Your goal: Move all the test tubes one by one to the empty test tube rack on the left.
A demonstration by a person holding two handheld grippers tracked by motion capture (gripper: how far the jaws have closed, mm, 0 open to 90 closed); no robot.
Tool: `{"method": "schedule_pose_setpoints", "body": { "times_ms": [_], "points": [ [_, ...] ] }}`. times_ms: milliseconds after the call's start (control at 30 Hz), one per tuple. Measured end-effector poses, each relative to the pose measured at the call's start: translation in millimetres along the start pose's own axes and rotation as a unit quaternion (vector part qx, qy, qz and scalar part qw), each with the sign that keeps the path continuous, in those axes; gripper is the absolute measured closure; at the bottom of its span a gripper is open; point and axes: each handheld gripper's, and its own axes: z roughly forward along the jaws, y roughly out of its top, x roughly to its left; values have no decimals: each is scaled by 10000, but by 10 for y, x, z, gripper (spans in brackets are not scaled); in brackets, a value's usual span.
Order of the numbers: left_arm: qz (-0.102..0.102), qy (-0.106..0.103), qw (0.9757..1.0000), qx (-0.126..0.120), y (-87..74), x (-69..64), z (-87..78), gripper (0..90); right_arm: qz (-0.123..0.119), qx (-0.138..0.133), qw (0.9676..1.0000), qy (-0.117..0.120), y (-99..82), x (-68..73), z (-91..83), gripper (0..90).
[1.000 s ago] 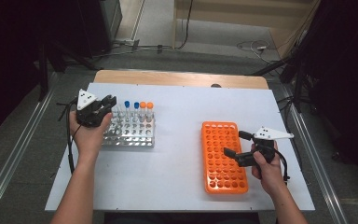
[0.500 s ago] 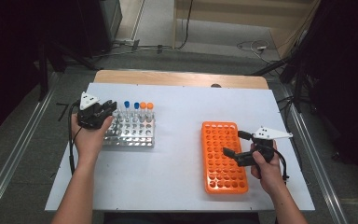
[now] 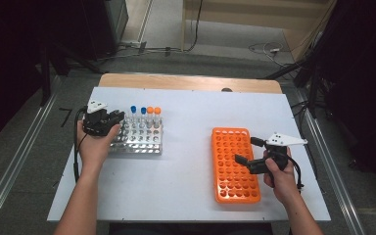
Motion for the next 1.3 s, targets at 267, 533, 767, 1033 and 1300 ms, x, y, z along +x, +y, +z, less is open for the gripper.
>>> {"method": "schedule_pose_setpoints", "body": {
  "times_ms": [267, 533, 767, 1033, 1300],
  "points": [
    [-242, -13, 9996, -107, 17, 20, -59, 561, 8, -28, 10000, -15, 1, -12, -10, 0],
    [-429, -193, 9987, -194, -5, 36, -128, 300, 34, -43, 10000, -35, 1, -26, -14, 0],
    [-381, -493, 9973, -389, -28, -35, -260, 179, -2, -30, 10000, -24, 3, -34, 14, 0],
    [-175, -814, 9950, -549, -78, -224, -375, 63, 24, -73, 10000, -19, 13, -40, 17, 0],
    [134, -1267, 9900, -606, -178, -480, -445, 0, 32, -129, 9999, -82, -6, -40, -26, 0]
  ]
}}
